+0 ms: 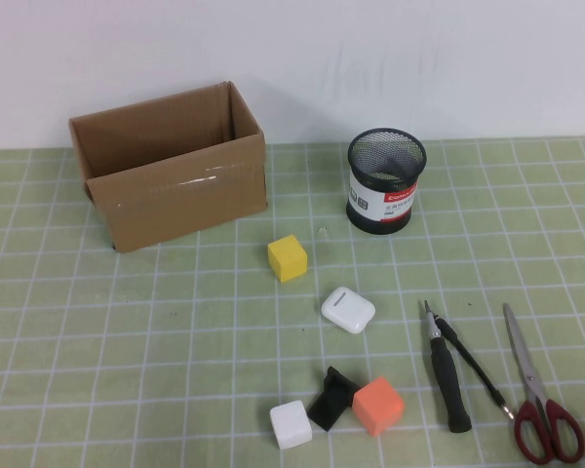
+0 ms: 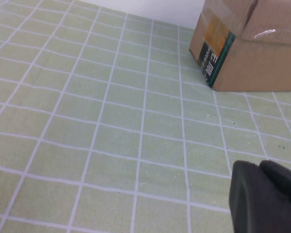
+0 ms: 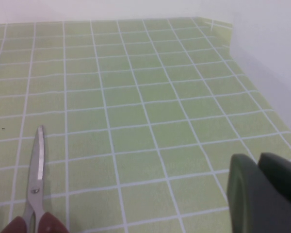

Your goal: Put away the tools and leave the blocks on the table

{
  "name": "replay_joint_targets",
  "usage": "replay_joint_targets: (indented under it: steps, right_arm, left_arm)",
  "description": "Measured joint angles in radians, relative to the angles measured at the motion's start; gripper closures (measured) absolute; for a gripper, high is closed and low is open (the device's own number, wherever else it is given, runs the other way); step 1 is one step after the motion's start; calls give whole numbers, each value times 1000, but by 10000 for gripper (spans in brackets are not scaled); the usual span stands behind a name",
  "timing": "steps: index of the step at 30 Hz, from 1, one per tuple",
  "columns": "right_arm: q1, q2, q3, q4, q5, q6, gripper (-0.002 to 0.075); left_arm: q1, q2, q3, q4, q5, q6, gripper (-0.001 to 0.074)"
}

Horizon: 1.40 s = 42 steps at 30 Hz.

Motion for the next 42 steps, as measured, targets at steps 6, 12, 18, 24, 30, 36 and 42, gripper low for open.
replay_joint_targets:
  steps: [6, 12, 18, 24, 30, 36, 42]
  right_arm:
    - [0, 0, 0, 0, -21, 0, 732]
    - [0, 0, 0, 0, -83, 0, 732]
    - [0, 0, 0, -3, -378, -4, 732]
    - [0, 0, 0, 0, -747, -10, 732]
    - [0, 0, -2, 15, -840, -10, 732]
    - [2, 0, -40, 67, -1145, 20, 732]
    - [2, 29, -320, 67, -855, 78, 732]
  left_arm:
    - [0, 0, 0, 0, 0, 0, 739]
    - [0, 0, 0, 0, 0, 0, 739]
    - [0, 0, 0, 0, 0, 0, 739]
    - [0, 0, 0, 0, 0, 0, 739]
    - [0, 0, 0, 0, 0, 0, 739]
    - [0, 0, 0, 0, 0, 0, 739]
    - [0, 0, 0, 0, 0, 0, 739]
